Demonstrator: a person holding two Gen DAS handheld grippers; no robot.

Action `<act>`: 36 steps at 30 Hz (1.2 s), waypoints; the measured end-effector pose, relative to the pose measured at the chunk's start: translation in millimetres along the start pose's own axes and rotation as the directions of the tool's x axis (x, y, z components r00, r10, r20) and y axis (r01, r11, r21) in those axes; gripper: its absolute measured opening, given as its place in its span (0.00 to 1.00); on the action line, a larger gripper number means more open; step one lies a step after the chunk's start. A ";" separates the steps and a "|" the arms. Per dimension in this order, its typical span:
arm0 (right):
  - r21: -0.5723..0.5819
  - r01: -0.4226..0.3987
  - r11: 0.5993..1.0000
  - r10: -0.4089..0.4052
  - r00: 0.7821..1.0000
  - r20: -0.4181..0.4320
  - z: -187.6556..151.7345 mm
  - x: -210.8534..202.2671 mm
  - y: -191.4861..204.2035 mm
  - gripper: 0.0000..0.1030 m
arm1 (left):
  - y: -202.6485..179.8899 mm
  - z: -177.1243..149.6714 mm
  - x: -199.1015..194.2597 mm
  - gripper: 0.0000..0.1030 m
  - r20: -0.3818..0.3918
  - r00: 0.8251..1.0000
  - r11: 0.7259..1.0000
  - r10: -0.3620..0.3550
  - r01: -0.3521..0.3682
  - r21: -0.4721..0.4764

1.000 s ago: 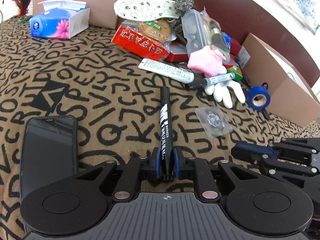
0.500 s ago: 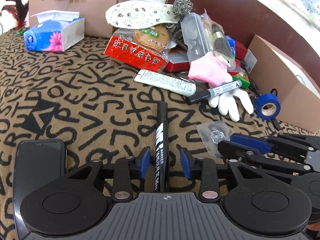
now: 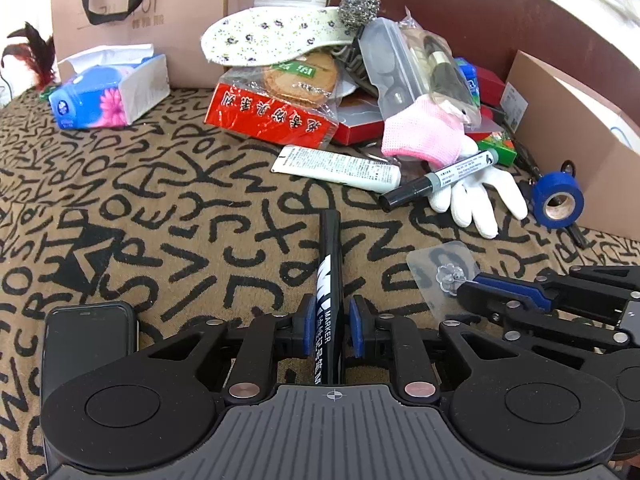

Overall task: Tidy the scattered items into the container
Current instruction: 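Grasp the black marker with the left tool while the right tool grasps the clear hook packet, then lift the black marker and clear hook packet and carry both over the box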

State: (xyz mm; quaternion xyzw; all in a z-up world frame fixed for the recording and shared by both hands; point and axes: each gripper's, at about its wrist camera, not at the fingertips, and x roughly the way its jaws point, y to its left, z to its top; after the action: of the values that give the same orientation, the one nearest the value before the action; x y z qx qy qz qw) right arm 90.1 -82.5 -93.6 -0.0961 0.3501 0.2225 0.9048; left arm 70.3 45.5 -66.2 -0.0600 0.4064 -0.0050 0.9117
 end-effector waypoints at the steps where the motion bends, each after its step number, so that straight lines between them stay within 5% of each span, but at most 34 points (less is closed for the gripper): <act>1: -0.001 0.003 1.000 -0.003 1.000 0.000 -0.1 -0.3 -0.1 0.09 | -1.1 -0.1 0.3 0.22 0.001 1.000 1.000 0.004 -0.004 0.004; 9: 0.001 0.006 1.000 -0.006 1.000 -0.014 -1.6 -2.4 0.7 0.04 | -6.9 -1.3 -0.2 0.10 0.001 0.999 0.999 0.041 -0.041 0.035; 36: 0.021 0.021 1.000 -0.021 1.000 0.008 -11.0 -33.9 -5.0 0.03 | -20.9 -9.5 -12.2 0.09 0.000 0.998 0.995 0.065 -0.065 0.070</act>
State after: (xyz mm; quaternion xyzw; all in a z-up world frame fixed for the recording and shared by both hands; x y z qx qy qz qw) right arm 63.8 -101.8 -78.7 -0.0896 0.3476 0.2098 0.9095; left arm 55.8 24.5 -61.1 -0.0145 0.4088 0.0103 0.9125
